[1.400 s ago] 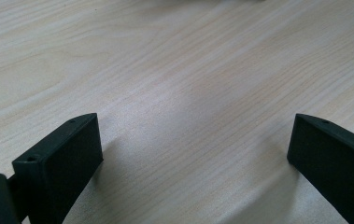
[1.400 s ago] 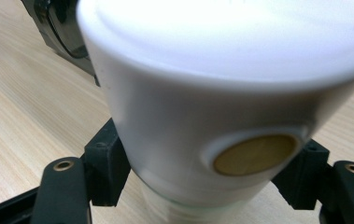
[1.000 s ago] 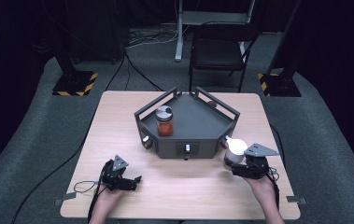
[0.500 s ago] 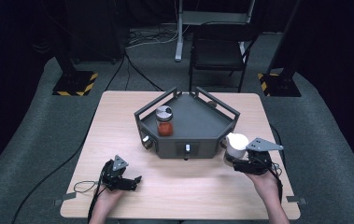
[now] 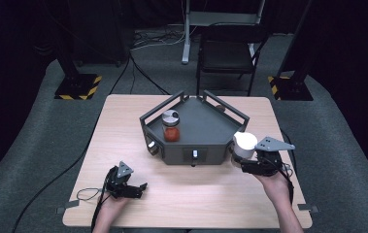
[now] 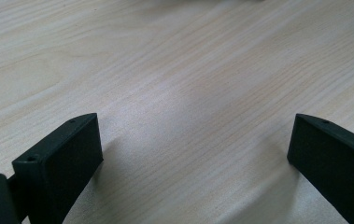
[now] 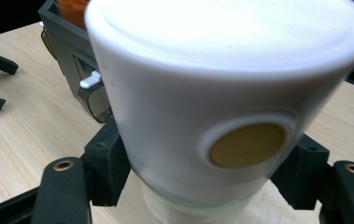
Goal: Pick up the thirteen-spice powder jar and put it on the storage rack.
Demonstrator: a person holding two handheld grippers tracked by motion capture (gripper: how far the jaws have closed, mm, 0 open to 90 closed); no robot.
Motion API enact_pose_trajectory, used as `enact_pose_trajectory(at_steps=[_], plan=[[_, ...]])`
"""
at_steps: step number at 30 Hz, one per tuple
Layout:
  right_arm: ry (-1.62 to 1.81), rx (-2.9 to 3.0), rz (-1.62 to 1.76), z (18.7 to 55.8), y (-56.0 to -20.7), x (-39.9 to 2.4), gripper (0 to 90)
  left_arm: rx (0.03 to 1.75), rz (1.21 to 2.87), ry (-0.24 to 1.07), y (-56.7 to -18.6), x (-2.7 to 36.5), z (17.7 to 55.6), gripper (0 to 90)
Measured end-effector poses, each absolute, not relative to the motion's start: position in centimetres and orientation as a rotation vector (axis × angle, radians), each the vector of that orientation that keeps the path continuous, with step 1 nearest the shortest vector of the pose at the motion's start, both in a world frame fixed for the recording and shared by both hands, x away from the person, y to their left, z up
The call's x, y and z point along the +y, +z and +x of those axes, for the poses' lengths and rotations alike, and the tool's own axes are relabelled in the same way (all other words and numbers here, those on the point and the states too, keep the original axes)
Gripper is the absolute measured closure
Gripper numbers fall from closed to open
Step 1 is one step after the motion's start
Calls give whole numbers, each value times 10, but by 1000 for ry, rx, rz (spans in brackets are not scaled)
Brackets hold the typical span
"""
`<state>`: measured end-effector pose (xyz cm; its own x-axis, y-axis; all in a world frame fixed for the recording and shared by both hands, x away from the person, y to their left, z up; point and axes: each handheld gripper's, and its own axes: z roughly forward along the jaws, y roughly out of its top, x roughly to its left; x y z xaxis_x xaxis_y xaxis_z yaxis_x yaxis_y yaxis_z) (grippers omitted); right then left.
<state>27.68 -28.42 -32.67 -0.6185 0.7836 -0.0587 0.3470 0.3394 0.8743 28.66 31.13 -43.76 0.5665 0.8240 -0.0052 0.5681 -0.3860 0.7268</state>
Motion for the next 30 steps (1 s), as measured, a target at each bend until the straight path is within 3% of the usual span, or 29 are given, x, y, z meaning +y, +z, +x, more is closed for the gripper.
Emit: enact_pose_trajectory(at_steps=[30], plan=[[1247, 2118, 934, 294, -294, -265, 295, 1107, 2104, 469, -438, 312, 287, 27]])
